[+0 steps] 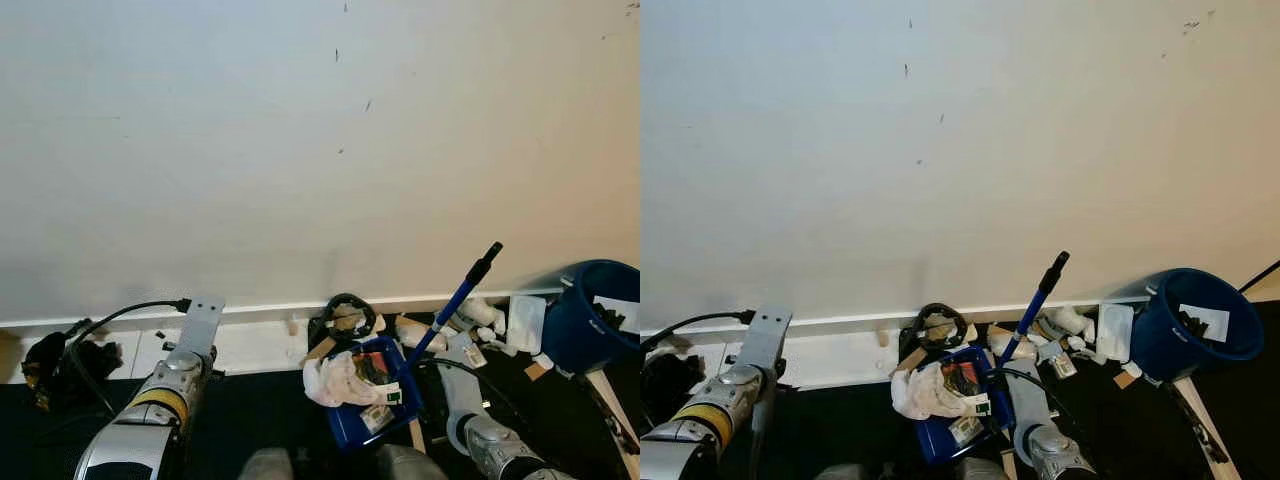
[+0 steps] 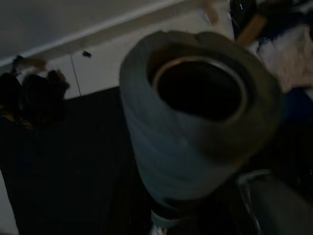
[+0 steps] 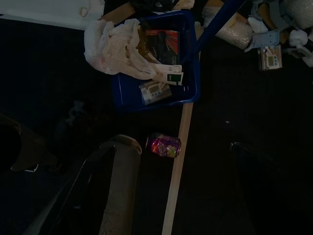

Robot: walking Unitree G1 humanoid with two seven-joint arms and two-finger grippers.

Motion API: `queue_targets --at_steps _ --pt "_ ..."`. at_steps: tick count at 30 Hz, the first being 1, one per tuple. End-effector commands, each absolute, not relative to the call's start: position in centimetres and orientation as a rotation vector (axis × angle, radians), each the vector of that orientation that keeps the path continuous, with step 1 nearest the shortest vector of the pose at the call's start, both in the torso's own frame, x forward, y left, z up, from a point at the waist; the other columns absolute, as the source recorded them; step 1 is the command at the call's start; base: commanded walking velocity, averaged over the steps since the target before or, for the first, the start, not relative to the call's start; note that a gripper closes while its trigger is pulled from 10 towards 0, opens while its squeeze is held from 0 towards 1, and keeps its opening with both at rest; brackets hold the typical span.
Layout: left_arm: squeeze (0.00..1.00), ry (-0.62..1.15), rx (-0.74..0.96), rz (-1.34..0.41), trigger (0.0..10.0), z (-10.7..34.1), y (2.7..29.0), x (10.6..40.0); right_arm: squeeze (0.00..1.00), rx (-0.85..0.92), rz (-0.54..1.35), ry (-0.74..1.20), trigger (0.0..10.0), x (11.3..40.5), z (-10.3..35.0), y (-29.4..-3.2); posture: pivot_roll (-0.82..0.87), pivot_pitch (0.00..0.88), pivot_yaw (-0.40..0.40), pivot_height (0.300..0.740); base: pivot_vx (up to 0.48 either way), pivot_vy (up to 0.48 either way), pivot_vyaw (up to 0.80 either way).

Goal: Sweep floor

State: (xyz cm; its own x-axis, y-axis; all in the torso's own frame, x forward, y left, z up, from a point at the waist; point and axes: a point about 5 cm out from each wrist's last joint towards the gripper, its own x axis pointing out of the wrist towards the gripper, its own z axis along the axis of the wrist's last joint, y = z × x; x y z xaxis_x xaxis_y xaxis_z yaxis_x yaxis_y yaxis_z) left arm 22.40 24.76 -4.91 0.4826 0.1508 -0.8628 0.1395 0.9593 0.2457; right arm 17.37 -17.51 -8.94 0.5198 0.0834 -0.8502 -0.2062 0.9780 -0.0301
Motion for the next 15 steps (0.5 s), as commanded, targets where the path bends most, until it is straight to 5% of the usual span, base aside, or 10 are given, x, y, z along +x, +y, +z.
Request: queue_targets --at_steps 1,6,15 --pt "0.0 1.222 0.321 0.024 10.0 -6.3 26.0 19.2 0.0 -0.131 0.166 1.016 10.0 17.5 -8.9 -17.8 0.2 0.0 -0.06 0.74 0.0 0.0 0.0" --pt "0.0 1.05 0.32 0.056 10.0 -6.0 25.6 20.2 0.0 -0.133 0.165 1.018 10.0 17.5 -8.9 -17.9 0.2 0.0 -0.061 0.74 0.0 0.0 0.0" --pt "0.0 1.149 0.323 0.107 10.0 -8.5 24.4 15.8 0.0 -0.149 0.184 1.056 10.0 16.1 -9.5 -17.8 0.18 0.0 -0.068 0.74 0.0 0.0 0.0"
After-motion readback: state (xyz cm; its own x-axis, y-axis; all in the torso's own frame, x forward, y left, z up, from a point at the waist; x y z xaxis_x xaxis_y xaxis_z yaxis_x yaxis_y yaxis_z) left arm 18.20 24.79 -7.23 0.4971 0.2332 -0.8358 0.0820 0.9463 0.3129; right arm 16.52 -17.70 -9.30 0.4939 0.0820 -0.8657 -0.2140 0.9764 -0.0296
